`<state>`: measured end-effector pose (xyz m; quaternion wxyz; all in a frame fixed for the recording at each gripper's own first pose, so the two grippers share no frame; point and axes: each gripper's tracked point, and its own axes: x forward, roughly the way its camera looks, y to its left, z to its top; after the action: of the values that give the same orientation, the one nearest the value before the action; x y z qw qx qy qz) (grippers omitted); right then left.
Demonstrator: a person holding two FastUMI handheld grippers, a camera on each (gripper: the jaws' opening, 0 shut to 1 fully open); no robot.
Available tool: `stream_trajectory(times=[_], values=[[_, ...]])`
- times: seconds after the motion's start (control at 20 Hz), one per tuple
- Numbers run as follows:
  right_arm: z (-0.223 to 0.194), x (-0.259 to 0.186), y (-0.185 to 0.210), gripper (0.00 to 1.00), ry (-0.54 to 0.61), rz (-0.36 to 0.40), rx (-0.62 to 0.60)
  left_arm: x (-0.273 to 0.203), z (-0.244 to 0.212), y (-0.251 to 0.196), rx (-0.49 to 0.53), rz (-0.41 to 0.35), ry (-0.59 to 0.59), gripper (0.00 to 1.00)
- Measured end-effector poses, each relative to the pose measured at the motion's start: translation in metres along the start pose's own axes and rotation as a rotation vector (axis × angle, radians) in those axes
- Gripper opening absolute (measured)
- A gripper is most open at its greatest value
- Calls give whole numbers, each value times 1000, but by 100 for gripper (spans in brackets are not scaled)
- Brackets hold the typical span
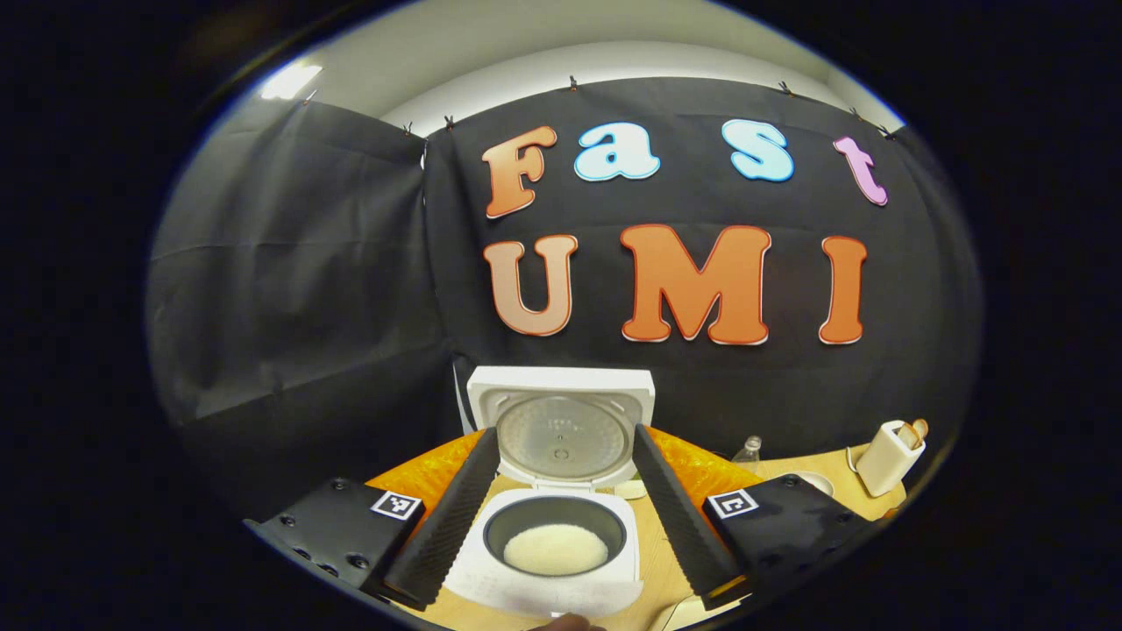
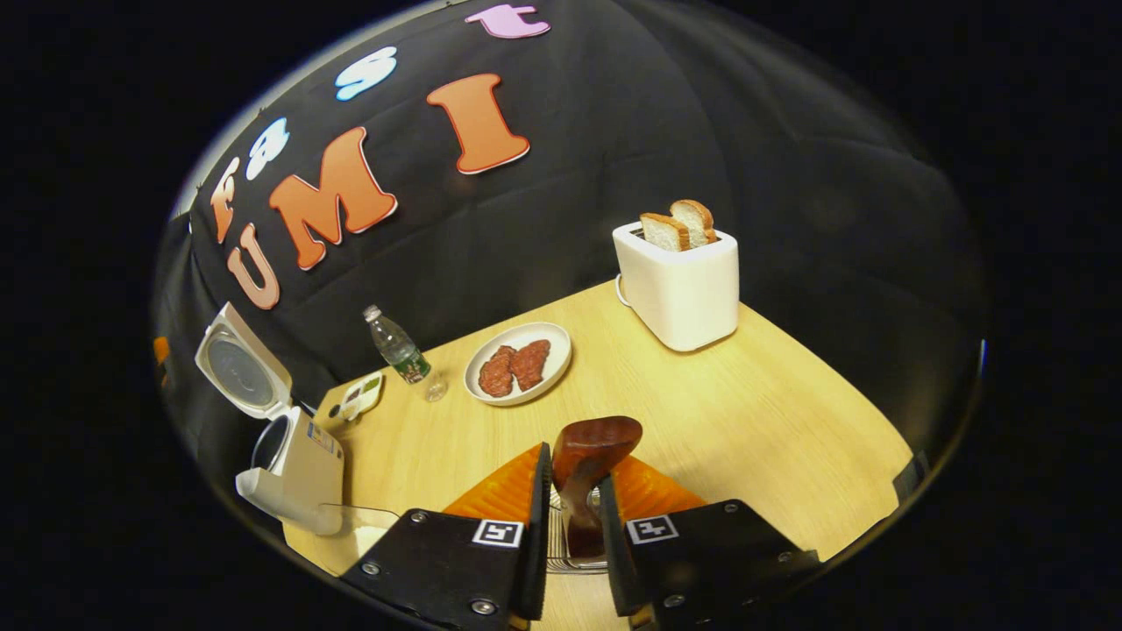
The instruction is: Close the left gripper, press the button to open the rice cooker; take a wooden spoon from the chopstick holder with the right hand, scoop a spoonful of rice and pour it into the rice cooker, then put the wooden spoon back into the chopstick holder.
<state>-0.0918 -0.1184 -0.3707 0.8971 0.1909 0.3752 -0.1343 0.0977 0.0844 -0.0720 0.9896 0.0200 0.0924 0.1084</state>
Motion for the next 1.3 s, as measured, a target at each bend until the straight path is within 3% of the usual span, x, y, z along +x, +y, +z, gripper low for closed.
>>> stream_trajectory(times=[0.05, 0.1, 0.15, 0.2, 0.25, 0.35, 0.55, 0.85, 0.95, 1.15, 1.3], values=[[7, -3, 0, 37, -6, -13, -19, 11, 11, 1, -10, -9, -4, 100], [11, -5, -1, 35, -7, -29, -39, 17, 21, 3, -26, -7, -17, 100], [17, -8, 0, 50, -17, -39, -56, 27, 31, 7, -36, -9, -22, 100], [24, -13, 3, 56, -32, -44, -70, 39, 37, 10, -44, -12, -26, 100], [32, -17, 6, 72, -49, -46, -86, 50, 42, 14, -50, -14, -20, 100], [49, -25, 14, 81, -91, -49, -121, 70, 41, 28, -70, 26, 17, 100], [77, -43, 28, 88, -146, -62, -164, 116, 48, 31, -128, 40, 91, 100], [115, -79, 45, 89, -251, -75, -186, 193, 25, 42, -158, 19, 213, 99], [120, -90, 50, 89, -273, -77, -179, 216, 17, 35, -171, -21, 238, 99], [126, -106, 56, 89, -292, -75, -177, 232, -28, 11, -122, -77, 399, 100], [119, -106, 60, 89, -283, -62, -170, 238, -38, 17, 18, -21, 431, 99]])
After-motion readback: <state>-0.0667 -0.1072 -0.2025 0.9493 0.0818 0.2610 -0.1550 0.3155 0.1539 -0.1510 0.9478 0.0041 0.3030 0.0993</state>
